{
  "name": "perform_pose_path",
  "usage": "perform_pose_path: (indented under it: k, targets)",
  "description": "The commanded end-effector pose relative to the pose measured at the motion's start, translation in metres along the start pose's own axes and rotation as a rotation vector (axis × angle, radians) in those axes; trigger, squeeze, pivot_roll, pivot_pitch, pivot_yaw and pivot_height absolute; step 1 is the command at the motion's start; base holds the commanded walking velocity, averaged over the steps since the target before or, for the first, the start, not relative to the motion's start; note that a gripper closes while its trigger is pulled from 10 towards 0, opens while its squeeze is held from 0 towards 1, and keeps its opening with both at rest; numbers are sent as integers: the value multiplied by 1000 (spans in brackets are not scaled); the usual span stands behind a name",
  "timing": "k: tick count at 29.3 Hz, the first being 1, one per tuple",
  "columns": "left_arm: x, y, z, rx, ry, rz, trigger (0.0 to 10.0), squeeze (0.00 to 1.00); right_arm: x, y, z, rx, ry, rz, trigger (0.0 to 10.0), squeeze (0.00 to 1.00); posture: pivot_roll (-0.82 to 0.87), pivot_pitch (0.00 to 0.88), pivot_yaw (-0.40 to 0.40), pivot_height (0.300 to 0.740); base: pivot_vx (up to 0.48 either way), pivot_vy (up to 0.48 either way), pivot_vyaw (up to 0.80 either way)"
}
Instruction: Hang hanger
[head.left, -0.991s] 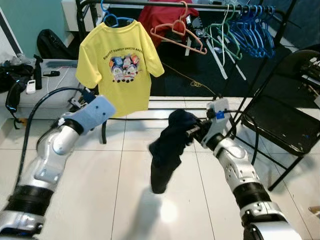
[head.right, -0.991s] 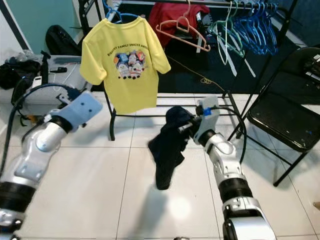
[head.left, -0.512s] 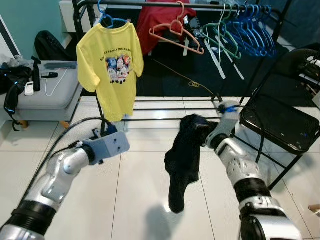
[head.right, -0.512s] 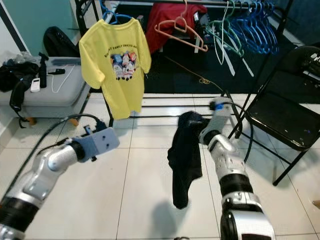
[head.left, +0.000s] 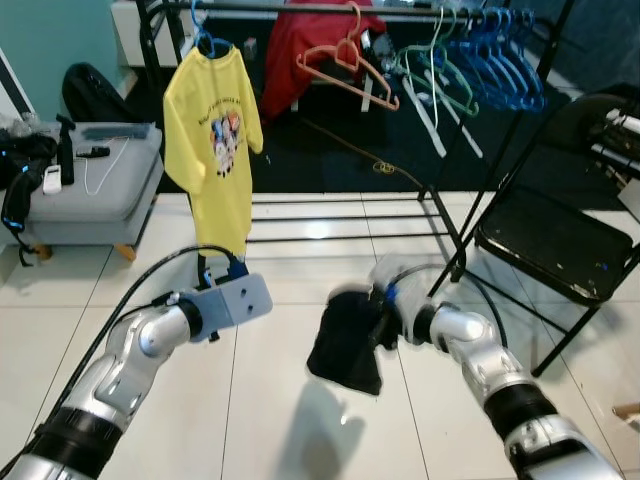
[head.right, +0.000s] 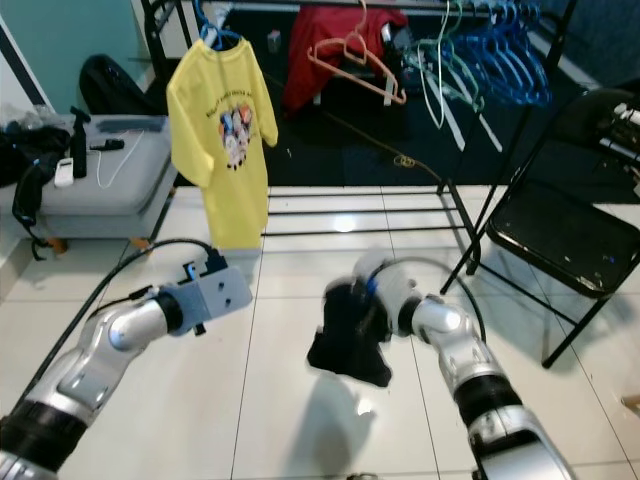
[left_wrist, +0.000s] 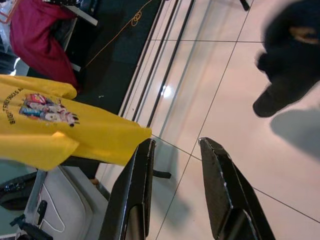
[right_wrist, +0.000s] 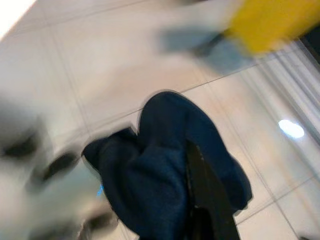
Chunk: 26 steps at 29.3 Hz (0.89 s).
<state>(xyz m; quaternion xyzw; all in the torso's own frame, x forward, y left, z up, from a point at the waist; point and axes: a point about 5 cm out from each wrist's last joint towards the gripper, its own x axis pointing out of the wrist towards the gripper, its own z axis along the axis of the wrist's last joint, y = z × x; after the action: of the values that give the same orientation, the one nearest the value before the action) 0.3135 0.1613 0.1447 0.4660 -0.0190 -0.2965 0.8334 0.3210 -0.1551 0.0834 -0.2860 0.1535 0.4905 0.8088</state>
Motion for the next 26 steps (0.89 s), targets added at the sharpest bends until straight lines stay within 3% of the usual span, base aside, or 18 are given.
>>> perform_pose_path:
  k: [1,8,12,14,17,18,20,21,22,23,25,26]
  targets:
    - [0,-7,-3,-19,24,-25,10000,0,-3,5,1,-69,6,96,0,0,-27,120,-37,740,0,0,0]
    - [0,-9,-1,-33,21,-29,10000,0,-4,-1,2,-75,18,62,0,0,-30,125,-36,740,0,0,0]
    - [2,-9,5,-59,-10,-34,10000,0,-3,-16,18,-9,-74,-73,0,0,-31,126,-36,740,0,0,0]
    - [6,-6,18,-175,-71,-9,10000,0,-2,-32,43,62,-227,-186,0,0,-28,128,-32,740,0,0,0]
    - [8,-4,25,-244,-105,5,10000,0,-3,-37,50,81,-270,-223,0,0,-28,128,-32,740,0,0,0]
    - [11,-2,34,-335,-142,15,10000,0,-3,-42,57,100,-301,-255,0,0,-27,128,-30,740,0,0,0]
    - [11,-2,34,-335,-142,15,10000,0,-3,-42,57,100,-301,-255,0,0,-27,128,-30,740,0,0,0]
    - [15,1,44,-415,-166,33,10000,1000,-4,-49,63,135,-320,-309,0,0,-27,128,-30,740,0,0,0]
    - [15,1,44,-415,-166,33,10000,1000,-4,-49,63,135,-320,-309,0,0,-27,128,-30,740,0,0,0]
    - [20,4,55,-492,-184,56,10000,1000,-4,-57,66,183,-311,-364,0,0,-27,128,-30,740,0,0,0]
    - [20,4,55,-492,-184,56,10000,1000,-4,-57,66,183,-311,-364,0,0,-27,128,-30,740,0,0,0]
    - [26,7,65,-562,-200,71,10000,1000,-5,-63,68,213,-291,-411,0,0,-34,126,-27,740,0,0,0]
